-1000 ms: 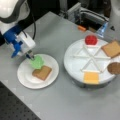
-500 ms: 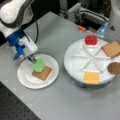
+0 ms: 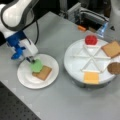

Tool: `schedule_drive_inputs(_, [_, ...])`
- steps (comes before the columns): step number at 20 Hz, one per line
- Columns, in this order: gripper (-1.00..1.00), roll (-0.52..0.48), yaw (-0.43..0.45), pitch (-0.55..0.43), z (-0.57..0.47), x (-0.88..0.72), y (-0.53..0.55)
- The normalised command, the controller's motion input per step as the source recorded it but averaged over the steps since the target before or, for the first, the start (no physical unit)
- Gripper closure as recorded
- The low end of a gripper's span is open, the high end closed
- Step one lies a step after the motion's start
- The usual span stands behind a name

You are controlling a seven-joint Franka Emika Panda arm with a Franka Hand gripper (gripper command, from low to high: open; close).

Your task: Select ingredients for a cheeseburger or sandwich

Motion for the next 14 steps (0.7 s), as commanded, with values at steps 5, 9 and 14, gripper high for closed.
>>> schedule_drive_inputs(5, [1.00, -0.306, 0.028, -0.065, 0.00, -0.09, 0.23])
schedule_drive_inputs(9, [1.00, -0.272, 0.016, -0.073, -0.06, -0.10, 0.28])
schedule_drive_inputs(14, [1.00, -0.260, 0.007, -0.071, -0.07, -0.15, 0.26])
